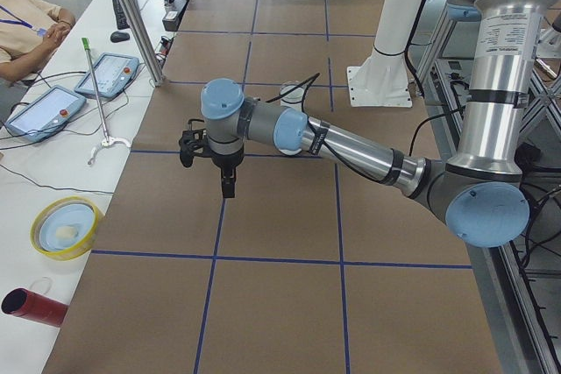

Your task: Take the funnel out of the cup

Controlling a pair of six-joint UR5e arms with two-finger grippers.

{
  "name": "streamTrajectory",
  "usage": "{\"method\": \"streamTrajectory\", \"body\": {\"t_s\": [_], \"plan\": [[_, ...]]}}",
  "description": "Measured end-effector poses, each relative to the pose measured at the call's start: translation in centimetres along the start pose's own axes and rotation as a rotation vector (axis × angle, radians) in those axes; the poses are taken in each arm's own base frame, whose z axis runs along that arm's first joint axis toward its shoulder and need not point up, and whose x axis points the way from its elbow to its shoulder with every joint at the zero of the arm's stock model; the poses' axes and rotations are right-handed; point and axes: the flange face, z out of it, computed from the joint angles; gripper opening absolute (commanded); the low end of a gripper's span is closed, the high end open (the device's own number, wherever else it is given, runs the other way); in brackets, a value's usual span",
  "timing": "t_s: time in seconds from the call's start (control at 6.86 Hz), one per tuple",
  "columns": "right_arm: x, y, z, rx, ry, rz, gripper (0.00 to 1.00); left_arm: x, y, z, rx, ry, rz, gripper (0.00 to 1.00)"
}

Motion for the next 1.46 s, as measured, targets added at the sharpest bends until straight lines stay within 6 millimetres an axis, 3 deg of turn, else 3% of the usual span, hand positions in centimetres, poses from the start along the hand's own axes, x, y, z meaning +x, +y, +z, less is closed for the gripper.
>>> {"method": "streamTrajectory", "body": {"t_s": [0.29, 0.44, 0.58, 0.87, 1.17, 1.46], "plan": [[0.0, 0.0, 0.0, 0.0, 0.0, 0.0, 1.0, 12.5, -0.6, 1.5, -0.025, 0.044, -0.151, 1.0], [0.0, 0.0, 0.0, 0.0, 0.0, 0.0, 1.0, 19.0, 0.2, 2.9, -0.044, 0.05, -0.239, 1.0], [0.0, 0.0, 0.0, 0.0, 0.0, 0.0, 1.0, 25.4, 2.3, 4.6, -0.046, 0.039, -0.325, 1.0], [0.0, 0.0, 0.0, 0.0, 0.0, 0.0, 1.0, 36.2, 9.1, 9.6, -0.073, -0.022, -0.416, 0.99], [0.0, 0.0, 0.0, 0.0, 0.0, 0.0, 1.0, 44.0, 14.8, 12.2, -0.1, -0.098, -0.43, 0.96], [0.0, 0.0, 0.0, 0.0, 0.0, 0.0, 1.0, 48.8, 17.6, 14.9, -0.117, -0.146, -0.431, 0.86]]}}
